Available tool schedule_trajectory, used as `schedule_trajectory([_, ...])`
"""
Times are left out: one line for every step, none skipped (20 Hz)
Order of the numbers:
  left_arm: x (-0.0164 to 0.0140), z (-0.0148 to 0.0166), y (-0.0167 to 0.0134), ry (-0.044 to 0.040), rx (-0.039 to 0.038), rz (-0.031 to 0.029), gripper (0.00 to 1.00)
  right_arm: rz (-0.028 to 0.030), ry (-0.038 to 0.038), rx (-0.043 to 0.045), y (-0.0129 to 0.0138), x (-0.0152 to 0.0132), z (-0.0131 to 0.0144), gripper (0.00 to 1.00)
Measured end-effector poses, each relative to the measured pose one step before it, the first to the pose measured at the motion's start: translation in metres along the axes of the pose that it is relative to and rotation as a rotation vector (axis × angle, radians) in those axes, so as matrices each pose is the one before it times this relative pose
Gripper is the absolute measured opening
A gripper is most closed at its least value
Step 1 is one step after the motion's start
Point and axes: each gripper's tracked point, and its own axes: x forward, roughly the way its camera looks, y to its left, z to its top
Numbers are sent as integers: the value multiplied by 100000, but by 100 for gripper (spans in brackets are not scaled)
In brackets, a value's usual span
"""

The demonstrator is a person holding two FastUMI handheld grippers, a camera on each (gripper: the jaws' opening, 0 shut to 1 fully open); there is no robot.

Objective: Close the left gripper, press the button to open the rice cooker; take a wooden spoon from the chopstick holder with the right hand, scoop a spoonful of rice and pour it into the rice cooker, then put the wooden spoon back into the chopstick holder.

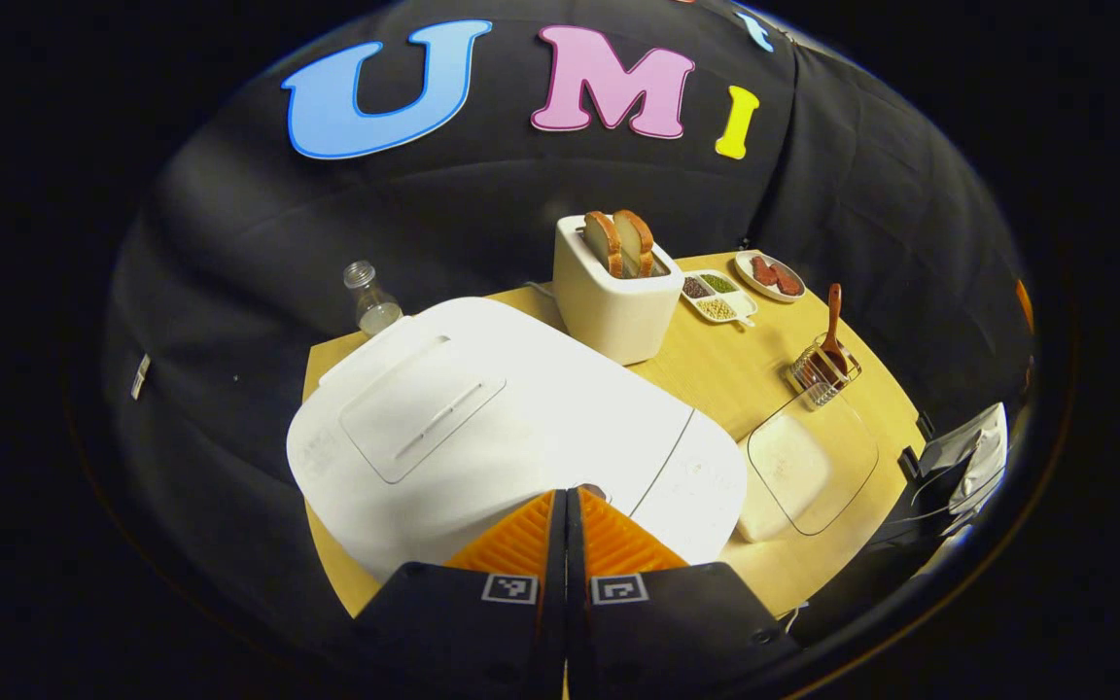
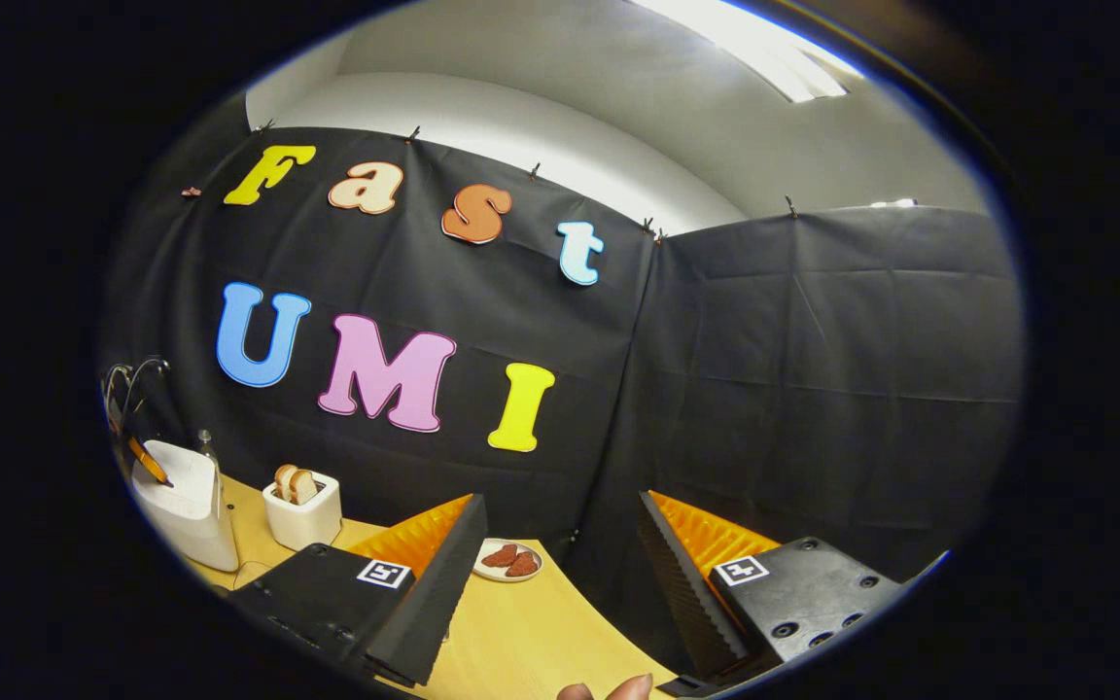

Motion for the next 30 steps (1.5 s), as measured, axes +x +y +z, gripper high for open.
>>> schedule_trajectory([90,-271,-35,1058,522,-107,6,-200,22,75,-70,-74,16,97])
schedule_trajectory([-81,-334,52,1477,1558,113,6,-377,-84,28,-152,-26,-107,97])
schedule_trajectory([-181,-271,106,1220,1580,451,7,-59,58,176,-38,18,-78,97])
schedule_trajectory([338,236,43,1467,978,783,7,138,579,85,181,166,-96,97])
schedule_trajectory([-62,121,-88,829,802,881,7,222,389,72,46,-97,-154,97])
schedule_trajectory([-145,222,0,136,730,796,7,-16,164,252,-64,-104,-59,97])
schedule_trajectory([-425,371,143,-1179,391,1039,7,333,-142,254,-40,-179,71,97])
schedule_trajectory([-494,1028,217,-3517,255,1429,10,239,-201,-79,-64,-73,73,97])
schedule_trajectory([-560,971,360,-4279,490,2333,6,153,-208,-427,-94,-99,10,97])
schedule_trajectory([-624,1044,486,-4063,787,2441,6,-151,129,-517,-188,-60,-95,97])
schedule_trajectory([-651,829,455,-3754,1192,2179,7,-226,324,-202,-176,5,-90,97])
schedule_trajectory([-759,969,541,-3744,2100,2551,7,-112,183,219,-192,-151,-46,97])
schedule_trajectory([-668,1106,1040,-4128,2933,4985,8,-148,33,427,-144,-88,-19,97])
schedule_trajectory([-529,1346,1422,-5209,3876,6893,8,159,160,401,-12,-85,-21,97])
schedule_trajectory([-626,1329,1565,-5900,3085,7603,8,279,92,257,66,-25,-56,97])
schedule_trajectory([-629,1744,1572,-6366,2177,7172,8,305,148,-132,22,-73,-13,97])
schedule_trajectory([-710,1339,1035,-5773,411,5681,8,267,146,-414,65,-36,-88,97])
schedule_trajectory([-601,1197,936,-4648,-1328,4265,8,401,2,-392,99,-53,-12,97])
schedule_trajectory([-909,862,132,-3804,-2976,1165,9,499,-258,-296,167,-74,91,97])
schedule_trajectory([-894,831,-30,-3650,-3256,991,11,451,-60,-117,181,12,11,97])
schedule_trajectory([-744,569,135,-3425,-3003,1238,30,573,254,129,164,63,-133,97])
schedule_trajectory([-448,394,89,-2430,-2705,1376,39,852,613,284,288,40,-251,97])
schedule_trajectory([-754,-20,-191,-1104,-2573,528,51,1093,777,214,303,4,-399,97])
schedule_trajectory([-824,-98,-411,-235,-1832,-280,60,1697,1184,-150,360,43,-423,97])
schedule_trajectory([-758,-12,-111,83,-1404,800,74,2974,1224,-378,617,86,-490,97])
schedule_trajectory([-1045,294,48,-1089,-2398,725,83,3623,1683,-587,547,154,-692,97])
schedule_trajectory([-1173,826,-157,-2632,-2992,1240,96,3423,2222,-502,523,407,-849,97])
schedule_trajectory([-1412,1117,-349,-4132,-4228,1530,97,3247,2422,383,431,464,-944,97])
schedule_trajectory([-1094,882,-477,-3199,-3385,1397,97,4690,2283,2094,722,457,-950,97])
schedule_trajectory([-1446,738,-720,-3440,-2853,1857,96,6290,1113,3904,1057,521,-537,98])
